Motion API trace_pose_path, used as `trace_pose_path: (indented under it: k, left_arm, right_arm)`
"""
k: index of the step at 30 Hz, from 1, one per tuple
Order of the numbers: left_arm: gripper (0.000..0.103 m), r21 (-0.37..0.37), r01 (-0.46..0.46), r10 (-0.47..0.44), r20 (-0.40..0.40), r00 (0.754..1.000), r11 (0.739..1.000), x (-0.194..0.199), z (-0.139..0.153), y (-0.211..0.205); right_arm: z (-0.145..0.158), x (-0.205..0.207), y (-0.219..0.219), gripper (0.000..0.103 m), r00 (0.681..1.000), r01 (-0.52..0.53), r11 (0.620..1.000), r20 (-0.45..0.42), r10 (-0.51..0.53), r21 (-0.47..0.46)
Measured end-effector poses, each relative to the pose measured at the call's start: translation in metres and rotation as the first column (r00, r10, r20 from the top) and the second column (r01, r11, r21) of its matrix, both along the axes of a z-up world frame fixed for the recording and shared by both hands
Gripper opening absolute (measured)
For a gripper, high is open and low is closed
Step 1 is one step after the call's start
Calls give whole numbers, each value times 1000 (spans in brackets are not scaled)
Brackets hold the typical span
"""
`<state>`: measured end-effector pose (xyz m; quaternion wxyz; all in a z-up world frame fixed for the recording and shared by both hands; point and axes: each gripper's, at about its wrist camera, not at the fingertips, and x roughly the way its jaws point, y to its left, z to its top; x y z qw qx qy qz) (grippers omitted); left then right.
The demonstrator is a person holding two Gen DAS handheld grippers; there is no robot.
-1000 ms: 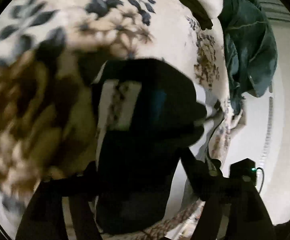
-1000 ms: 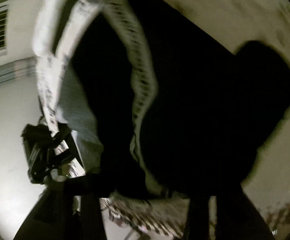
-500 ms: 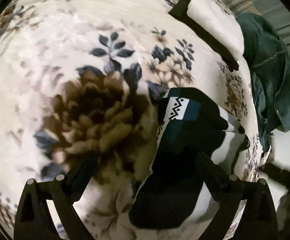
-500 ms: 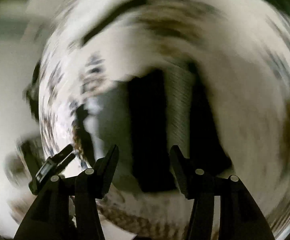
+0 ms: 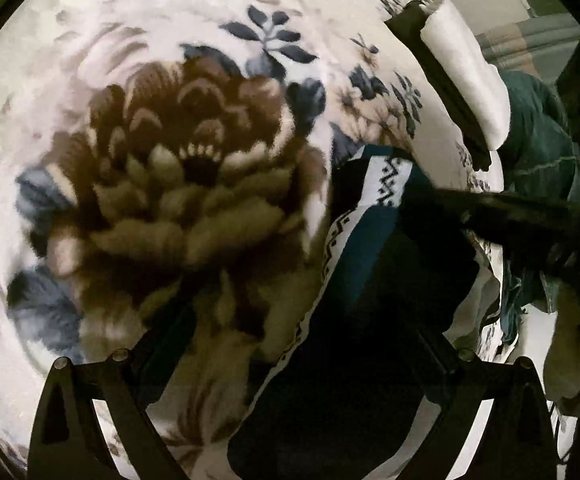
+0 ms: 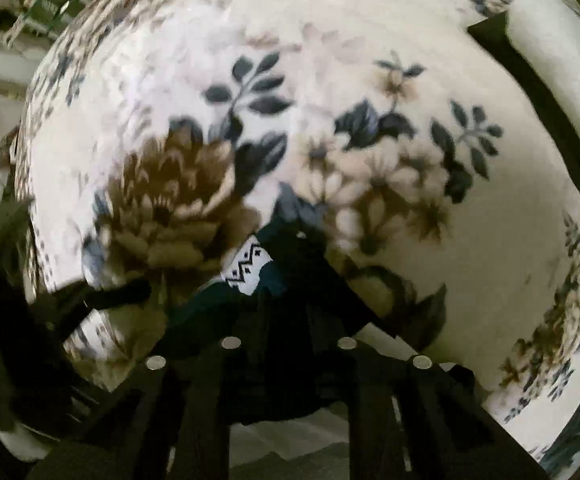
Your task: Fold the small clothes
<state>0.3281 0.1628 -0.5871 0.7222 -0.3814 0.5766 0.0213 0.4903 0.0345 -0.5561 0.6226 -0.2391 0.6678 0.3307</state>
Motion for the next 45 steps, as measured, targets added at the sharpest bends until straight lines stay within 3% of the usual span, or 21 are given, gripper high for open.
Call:
trace_pose_path:
  k: [4, 7, 9, 11, 13, 14, 15, 17, 21, 22, 23, 24, 27, 30, 32, 34, 37, 39, 41, 43, 45]
  left_arm:
    - [100, -23, 31, -31, 20, 999, 999, -1, 0, -3]
    - [100, -41, 55, -53, 33, 998, 998, -1, 0, -6]
    - [100, -47, 71, -70, 27, 997, 996, -1, 1, -9]
    - [99, -54, 95, -95, 15, 995, 994, 2, 4, -8]
    - [99, -65, 105, -104, 18, 994, 992, 9, 10, -1]
    - [99, -63, 104, -103, 25, 994, 993, 14, 13, 4]
    - [99, -61, 102, -100, 37, 994, 993, 23, 15, 10]
    - [99, -83, 99, -94, 55, 994, 992, 41, 15, 19]
    - [99, -192, 94, -75, 100, 992, 977, 94, -1, 27]
    - [96, -202, 97, -77, 102, 992, 975, 106, -5, 25]
    - [79, -201, 103, -83, 107, 991, 974, 117, -7, 23]
    - [69, -200, 116, -96, 107, 990, 973, 124, -6, 20]
    - [69, -126, 181, -167, 116, 979, 975, 134, 7, 9]
    - [71, -45, 215, -212, 66, 975, 976, 123, 14, 1]
    - [75, -35, 211, -208, 62, 976, 977, 110, 17, 3]
    - [91, 11, 217, -217, 30, 976, 976, 92, 21, 4]
    - [92, 75, 215, -217, 20, 976, 974, 69, 28, 11]
    - [92, 104, 207, -209, 8, 978, 973, 57, 30, 11]
    - [92, 122, 204, -204, -8, 979, 971, 51, 24, 9]
    - [92, 120, 203, -202, -25, 979, 972, 51, 14, 4]
    - [92, 121, 198, -195, -32, 980, 973, 49, 4, -1]
  right_arm:
    - [24, 24, -22, 9, 982, 184, 978, 13, -186, 96]
    - [25, 44, -25, 9, 963, 261, 959, 43, -267, 111]
    - [13, 55, -21, 9, 955, 294, 950, 2, -296, 102]
    - [3, 61, -24, 11, 940, 332, 937, -126, -318, 112]
    - [11, 66, -43, 20, 911, 399, 905, -176, -373, 148]
    - [19, 67, -55, 32, 900, 428, 889, -161, -405, 160]
    - [23, 64, -66, 38, 890, 452, 875, -142, -433, 170]
    - [36, 63, -106, 38, 860, 511, 840, -116, -498, 181]
    - [31, 53, -177, 38, 780, 625, 761, -148, -608, 175]
    - [28, 49, -187, 38, 769, 640, 747, -161, -619, 179]
    - [24, 44, -195, 38, 762, 647, 740, -176, -623, 181]
    - [19, 40, -199, 38, 760, 649, 739, -182, -623, 179]
    - [-2, 22, -201, 38, 772, 631, 765, -205, -602, 131]
    - [-11, -4, -195, 38, 828, 547, 832, -211, -520, 92]
    - [-12, -16, -192, 38, 849, 506, 860, -210, -484, 64]
    - [-4, -22, -195, 38, 848, 515, 852, -199, -491, 91]
    - [25, -12, -205, 38, 827, 562, 806, -124, -548, 187]
    - [38, 3, -201, 38, 828, 557, 796, -75, -556, 236]
    - [43, 24, -181, 38, 841, 538, 803, -91, -534, 256]
    - [44, 45, -137, 38, 891, 453, 847, -98, -444, 279]
    - [33, 58, -82, 38, 948, 316, 914, -123, -294, 253]
